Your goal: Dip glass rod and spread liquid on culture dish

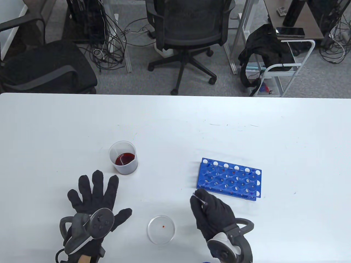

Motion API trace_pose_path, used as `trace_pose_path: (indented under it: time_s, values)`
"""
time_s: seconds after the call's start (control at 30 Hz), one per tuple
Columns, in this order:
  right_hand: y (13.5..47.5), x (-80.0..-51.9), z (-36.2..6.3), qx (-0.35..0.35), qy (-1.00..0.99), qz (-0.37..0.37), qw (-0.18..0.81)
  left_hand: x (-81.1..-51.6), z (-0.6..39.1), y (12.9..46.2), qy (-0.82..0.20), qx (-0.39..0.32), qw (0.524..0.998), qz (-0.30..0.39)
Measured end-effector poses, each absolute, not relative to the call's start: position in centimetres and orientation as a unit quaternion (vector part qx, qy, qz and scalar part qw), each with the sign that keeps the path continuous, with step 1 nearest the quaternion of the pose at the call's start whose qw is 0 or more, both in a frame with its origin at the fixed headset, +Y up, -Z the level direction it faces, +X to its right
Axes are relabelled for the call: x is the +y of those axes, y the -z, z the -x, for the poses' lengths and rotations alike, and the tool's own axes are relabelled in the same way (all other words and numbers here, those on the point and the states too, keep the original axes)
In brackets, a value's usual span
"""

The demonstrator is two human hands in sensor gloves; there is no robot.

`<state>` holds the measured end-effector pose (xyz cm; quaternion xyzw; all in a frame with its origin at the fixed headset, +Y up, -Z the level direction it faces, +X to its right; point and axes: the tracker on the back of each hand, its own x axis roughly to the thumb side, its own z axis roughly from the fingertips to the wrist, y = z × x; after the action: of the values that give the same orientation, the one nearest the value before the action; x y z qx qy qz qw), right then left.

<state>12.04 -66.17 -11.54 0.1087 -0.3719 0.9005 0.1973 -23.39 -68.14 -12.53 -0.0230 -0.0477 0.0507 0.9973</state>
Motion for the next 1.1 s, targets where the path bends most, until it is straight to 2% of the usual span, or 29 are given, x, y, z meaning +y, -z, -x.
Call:
trace_pose_path:
  time_s: [0.13, 0.37, 0.73, 1.1]
  values:
    - [13.2, -67.0, -14.3, -0.342, -0.918, -0.055, 0.195, -68.2, 23.5, 12.6, -0.049, -0.044, 0.997, 0.028]
    - [15.8, -70.0, -16.3, -0.266, -0.938, 0.005, 0.222, -68.2, 23.5, 12.6, -0.050, -0.039, 0.997, 0.035]
    - [17.8, -73.5, -16.2, -0.196, -0.954, 0.032, 0.224, -68.2, 23.3, 12.7, -0.051, -0.039, 0.997, 0.040]
    - [18.7, -74.8, -16.0, -0.162, -0.963, 0.048, 0.209, -68.3, 23.0, 12.7, -0.051, -0.045, 0.997, 0.042]
